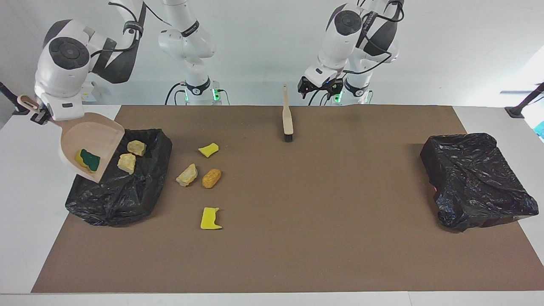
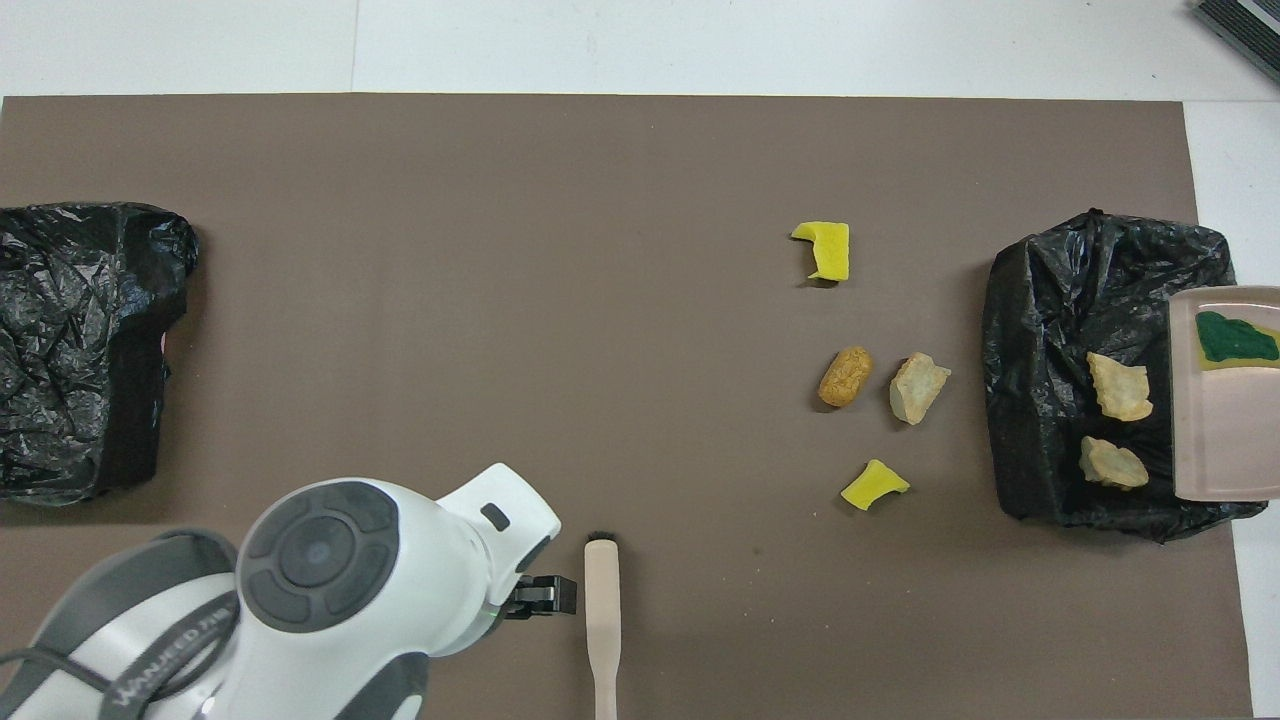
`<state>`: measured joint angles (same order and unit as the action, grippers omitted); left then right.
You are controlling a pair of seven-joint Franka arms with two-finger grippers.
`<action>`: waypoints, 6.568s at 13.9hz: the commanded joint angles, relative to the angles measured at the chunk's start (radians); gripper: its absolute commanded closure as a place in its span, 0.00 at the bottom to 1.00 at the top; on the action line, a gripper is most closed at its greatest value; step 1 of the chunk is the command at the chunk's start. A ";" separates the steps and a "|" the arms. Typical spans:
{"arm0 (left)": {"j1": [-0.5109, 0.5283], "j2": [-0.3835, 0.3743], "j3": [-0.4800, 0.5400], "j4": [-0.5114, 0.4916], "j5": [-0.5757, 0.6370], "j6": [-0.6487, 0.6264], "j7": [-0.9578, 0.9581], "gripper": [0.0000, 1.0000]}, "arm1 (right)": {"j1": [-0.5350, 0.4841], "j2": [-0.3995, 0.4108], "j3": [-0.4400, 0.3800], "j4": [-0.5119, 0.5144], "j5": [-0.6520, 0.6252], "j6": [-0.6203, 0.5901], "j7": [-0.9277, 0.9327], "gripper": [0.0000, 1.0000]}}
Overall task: Sweep and dump trash in bin
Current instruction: 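Tilt the dustpan with the right gripper to dump trash into the bin, then carry the empty dustpan with the right gripper to the table center, then set the dustpan down and open the right gripper, withdrawing it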
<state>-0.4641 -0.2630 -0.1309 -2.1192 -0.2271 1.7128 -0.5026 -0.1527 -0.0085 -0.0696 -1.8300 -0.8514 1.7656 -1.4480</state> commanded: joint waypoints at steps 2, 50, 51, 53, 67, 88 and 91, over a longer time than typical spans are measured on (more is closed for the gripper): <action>0.096 0.007 -0.013 0.068 0.008 -0.039 0.018 0.00 | 0.051 -0.064 0.007 -0.009 -0.116 -0.053 0.012 1.00; 0.386 0.217 0.142 0.473 0.275 -0.082 0.585 0.00 | 0.068 -0.150 0.091 -0.025 0.506 -0.253 0.556 1.00; 0.387 0.214 0.142 0.472 0.275 -0.082 0.585 0.00 | 0.068 -0.145 0.103 -0.028 0.535 -0.259 0.642 1.00; 0.386 0.214 0.142 0.472 0.275 -0.082 0.585 0.00 | 0.070 -0.139 0.126 -0.037 0.606 -0.258 0.785 1.00; 0.381 0.214 0.140 0.472 0.275 -0.079 0.585 0.00 | 0.491 0.082 0.155 -0.012 0.902 0.070 1.667 1.00; 0.377 0.214 0.140 0.472 0.272 -0.079 0.584 0.00 | 0.711 0.328 0.157 0.117 0.916 0.287 2.062 0.00; 0.372 0.214 0.137 0.472 0.272 -0.079 0.579 0.00 | 0.729 0.175 0.157 -0.029 0.917 0.278 2.086 0.00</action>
<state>-0.0737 -0.0318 -0.0017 -1.6388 0.0352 1.6475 0.0741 0.5705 0.2955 0.0867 -1.7205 0.0467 2.0355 0.6218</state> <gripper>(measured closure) 0.000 0.000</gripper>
